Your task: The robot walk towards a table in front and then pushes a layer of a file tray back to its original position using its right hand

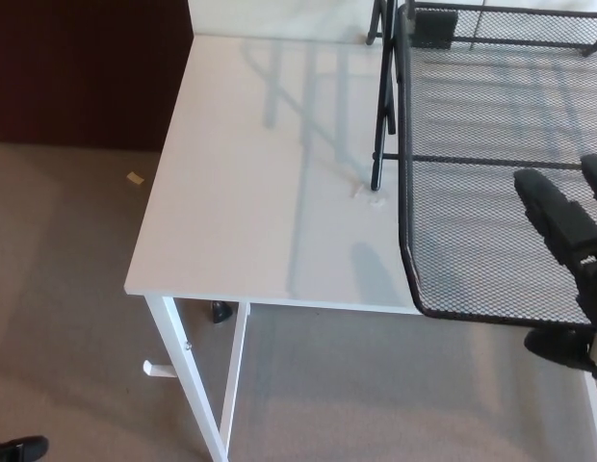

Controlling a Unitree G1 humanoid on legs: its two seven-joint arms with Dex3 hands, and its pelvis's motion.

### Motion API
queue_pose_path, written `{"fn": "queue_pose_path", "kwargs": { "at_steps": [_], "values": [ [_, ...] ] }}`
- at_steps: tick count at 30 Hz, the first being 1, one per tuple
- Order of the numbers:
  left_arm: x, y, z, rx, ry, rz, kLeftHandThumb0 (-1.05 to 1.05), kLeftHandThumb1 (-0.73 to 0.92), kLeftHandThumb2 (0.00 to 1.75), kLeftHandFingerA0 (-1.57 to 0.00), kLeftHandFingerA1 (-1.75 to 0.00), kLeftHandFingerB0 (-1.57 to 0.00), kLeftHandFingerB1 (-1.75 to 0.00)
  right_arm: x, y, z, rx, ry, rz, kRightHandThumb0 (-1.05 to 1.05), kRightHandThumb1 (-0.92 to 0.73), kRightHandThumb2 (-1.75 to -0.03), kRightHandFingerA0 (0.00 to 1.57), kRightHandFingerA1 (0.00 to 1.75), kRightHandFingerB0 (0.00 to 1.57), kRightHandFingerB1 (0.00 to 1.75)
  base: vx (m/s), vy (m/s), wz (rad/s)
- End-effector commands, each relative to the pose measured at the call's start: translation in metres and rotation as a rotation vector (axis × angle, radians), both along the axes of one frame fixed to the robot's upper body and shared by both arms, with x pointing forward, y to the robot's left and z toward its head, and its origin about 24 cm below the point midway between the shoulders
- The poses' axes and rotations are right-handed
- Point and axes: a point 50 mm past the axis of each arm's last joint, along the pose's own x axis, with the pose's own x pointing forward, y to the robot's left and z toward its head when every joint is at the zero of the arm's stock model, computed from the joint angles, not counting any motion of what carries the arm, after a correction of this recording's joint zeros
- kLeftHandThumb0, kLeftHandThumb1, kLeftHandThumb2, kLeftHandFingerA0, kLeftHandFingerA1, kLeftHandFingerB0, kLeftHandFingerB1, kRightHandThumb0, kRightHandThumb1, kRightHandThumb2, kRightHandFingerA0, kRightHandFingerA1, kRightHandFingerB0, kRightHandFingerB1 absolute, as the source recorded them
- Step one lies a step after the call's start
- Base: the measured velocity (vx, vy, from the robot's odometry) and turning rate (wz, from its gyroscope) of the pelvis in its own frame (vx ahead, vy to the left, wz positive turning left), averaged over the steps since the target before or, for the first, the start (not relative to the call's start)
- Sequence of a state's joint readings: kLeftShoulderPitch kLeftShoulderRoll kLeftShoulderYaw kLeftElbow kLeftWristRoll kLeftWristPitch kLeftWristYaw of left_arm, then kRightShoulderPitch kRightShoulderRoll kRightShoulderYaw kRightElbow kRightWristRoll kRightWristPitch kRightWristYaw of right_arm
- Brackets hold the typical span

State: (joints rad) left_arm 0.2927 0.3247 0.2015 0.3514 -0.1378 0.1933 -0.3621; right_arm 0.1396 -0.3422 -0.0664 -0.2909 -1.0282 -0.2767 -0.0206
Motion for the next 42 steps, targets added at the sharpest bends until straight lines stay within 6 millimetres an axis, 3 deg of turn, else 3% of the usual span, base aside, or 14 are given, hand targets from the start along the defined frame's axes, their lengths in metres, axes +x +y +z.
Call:
{"fn": "queue_pose_path", "kwargs": {
  "at_steps": [1,5,6,9,10,15,22,35,36,38,40,41,42],
  "values": [
    [0.001,0.004,0.004,0.032,-0.008,-0.015,-0.14,0.55,0.57,-0.4,-0.42,-0.36,-0.37,0.01,-0.006,0.001,-0.009,-0.029,-0.043,-0.84,-0.55,-0.85,0.0,0.0,0.0,0.02,0.0,0.0,0.0],
    [0.001,0.003,0.004,0.027,-0.013,-0.018,-0.14,0.54,0.57,-0.41,-0.42,-0.36,-0.37,0.02,-0.008,-0.004,-0.002,-0.008,-0.057,-0.82,-0.53,-0.83,0.0,0.0,0.0,0.01,0.0,0.0,0.0],
    [-0.001,0.003,0.004,0.021,-0.01,-0.023,-0.09,0.37,0.81,-0.31,-0.55,-0.24,-0.5,0.026,-0.01,-0.008,-0.012,0.015,-0.073,-0.82,-0.52,-0.82,0.0,0.0,0.0,0.01,0.0,0.0,0.0],
    [-0.004,0.001,0.002,0.008,-0.001,-0.02,-0.08,0.38,0.82,-0.29,-0.54,-0.24,-0.5,0.036,-0.013,-0.014,-0.032,0.044,-0.096,-0.82,-0.51,-0.82,0.0,0.0,0.0,0.0,0.0,0.0,0.0],
    [-0.004,0.001,0.001,0.01,0.001,-0.017,-0.13,0.55,0.57,-0.4,-0.41,-0.36,-0.37,0.039,-0.014,-0.015,-0.035,0.055,-0.103,-0.82,-0.51,-0.82,0.0,0.0,0.0,0.0,0.0,0.0,0.0],
    [-0.005,-0.002,0.001,0.019,-0.003,-0.024,-0.13,0.54,0.56,-0.43,-0.43,-0.37,-0.38,0.057,-0.016,-0.018,-0.035,0.083,-0.124,-0.78,-0.47,-0.8,0.0,0.0,0.0,0.01,0.0,0.0,0.0],
    [-0.004,-0.002,0.001,0.015,0.002,-0.031,-0.12,0.55,0.56,-0.42,-0.42,-0.36,-0.37,0.074,-0.008,-0.004,-0.046,0.045,-0.13,-0.71,-0.43,-0.77,0.0,0.0,0.0,0.03,0.0,0.0,0.0],
    [-0.002,-0.005,0.002,0.021,0.001,-0.054,-0.13,0.55,0.57,-0.4,-0.42,-0.36,-0.37,0.086,-0.002,0.019,-0.055,-0.004,-0.126,-0.66,-0.42,-0.75,0.0,0.0,0.0,0.04,0.0,0.0,0.0],
    [-0.002,-0.005,0.003,0.019,0.001,-0.052,-0.08,0.38,0.81,-0.31,-0.55,-0.25,-0.5,0.088,-0.002,0.02,-0.055,-0.003,-0.127,-0.66,-0.41,-0.74,0.0,0.0,0.0,0.04,0.0,0.0,0.0],
    [-0.002,-0.005,0.004,0.01,-0.001,-0.053,-0.08,0.38,0.81,-0.3,-0.55,-0.25,-0.51,0.09,-0.001,0.021,-0.057,0.001,-0.132,-0.65,-0.41,-0.74,0.0,0.0,0.0,0.04,0.0,0.0,0.0],
    [-0.002,-0.005,0.004,0.007,-0.004,-0.06,-0.08,0.37,0.81,-0.31,-0.55,-0.24,-0.5,0.094,-0.003,0.021,-0.056,0.008,-0.144,-0.65,-0.41,-0.74,0.0,0.0,0.0,0.05,0.0,0.0,0.0],
    [-0.001,-0.005,0.003,0.012,-0.001,-0.052,-0.13,0.54,0.56,-0.42,-0.42,-0.37,-0.37,0.096,-0.002,0.021,-0.058,0.011,-0.147,-0.65,-0.41,-0.74,0.0,0.0,0.0,0.04,0.0,0.0,0.0],
    [-0.001,-0.005,0.003,0.015,0.0,-0.047,-0.12,0.54,0.56,-0.43,-0.42,-0.38,-0.37,0.097,-0.002,0.022,-0.058,0.015,-0.15,-0.65,-0.41,-0.74,0.0,0.0,0.0,0.04,0.0,0.0,0.0]
  ]
}}
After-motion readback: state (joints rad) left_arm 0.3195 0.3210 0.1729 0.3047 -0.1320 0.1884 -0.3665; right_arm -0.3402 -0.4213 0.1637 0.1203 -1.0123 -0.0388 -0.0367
